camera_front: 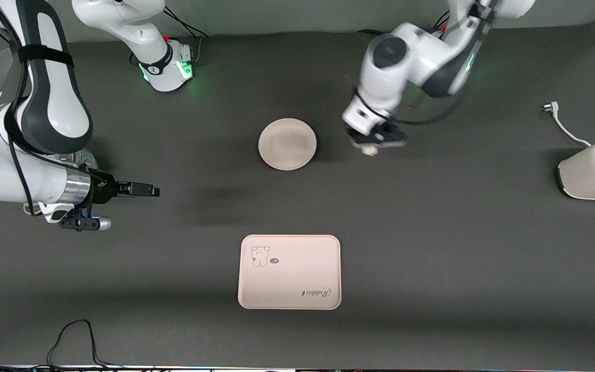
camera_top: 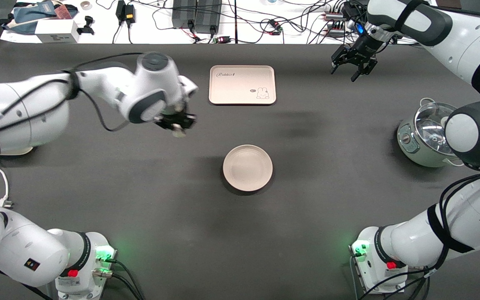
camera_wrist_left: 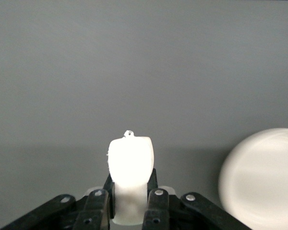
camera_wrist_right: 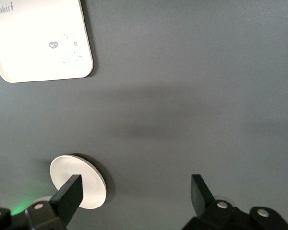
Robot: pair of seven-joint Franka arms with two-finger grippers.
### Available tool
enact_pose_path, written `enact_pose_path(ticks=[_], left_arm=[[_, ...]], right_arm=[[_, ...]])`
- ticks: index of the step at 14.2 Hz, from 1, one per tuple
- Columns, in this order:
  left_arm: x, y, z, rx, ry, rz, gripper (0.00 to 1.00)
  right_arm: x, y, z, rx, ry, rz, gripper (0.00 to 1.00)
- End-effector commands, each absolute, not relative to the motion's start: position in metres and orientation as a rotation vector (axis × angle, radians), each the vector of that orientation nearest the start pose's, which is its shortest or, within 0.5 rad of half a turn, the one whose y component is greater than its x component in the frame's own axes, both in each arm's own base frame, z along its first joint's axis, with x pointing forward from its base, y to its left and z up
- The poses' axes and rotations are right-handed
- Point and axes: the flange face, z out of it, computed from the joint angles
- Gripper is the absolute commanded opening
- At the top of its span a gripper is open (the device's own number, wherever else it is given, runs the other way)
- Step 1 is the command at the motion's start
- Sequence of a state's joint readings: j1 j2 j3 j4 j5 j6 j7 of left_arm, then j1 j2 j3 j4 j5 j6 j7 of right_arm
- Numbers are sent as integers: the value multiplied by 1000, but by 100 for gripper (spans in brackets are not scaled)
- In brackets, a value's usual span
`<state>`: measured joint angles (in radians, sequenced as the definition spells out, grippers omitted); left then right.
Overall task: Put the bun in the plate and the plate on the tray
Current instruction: 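Carry the bun with the left gripper over the white plate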
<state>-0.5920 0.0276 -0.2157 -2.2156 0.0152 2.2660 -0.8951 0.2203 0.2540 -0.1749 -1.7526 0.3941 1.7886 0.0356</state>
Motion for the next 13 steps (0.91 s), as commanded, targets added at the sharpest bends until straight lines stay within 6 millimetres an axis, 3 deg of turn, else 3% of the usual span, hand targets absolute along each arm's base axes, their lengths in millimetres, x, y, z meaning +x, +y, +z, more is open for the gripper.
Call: enact_pose_path(ticks=[1, 3, 6, 10, 13], left_arm=[[347, -467, 357, -3168, -237, 34, 28], [332, -513, 342, -3194, -207, 27, 29], [312, -555, 302, -3264, -249, -22, 29], [304, -581, 255, -3229, -244, -113, 31], [295, -599, 231, -3208, -256, -134, 32]], right_arm=[[609, 62, 403, -2771, 177, 367, 100], [600, 51, 385, -2748, 191, 502, 100], [587, 47, 370, -2725, 200, 596, 100], [556, 49, 329, -2680, 61, 571, 100], [523, 43, 281, -2633, 52, 511, 100]])
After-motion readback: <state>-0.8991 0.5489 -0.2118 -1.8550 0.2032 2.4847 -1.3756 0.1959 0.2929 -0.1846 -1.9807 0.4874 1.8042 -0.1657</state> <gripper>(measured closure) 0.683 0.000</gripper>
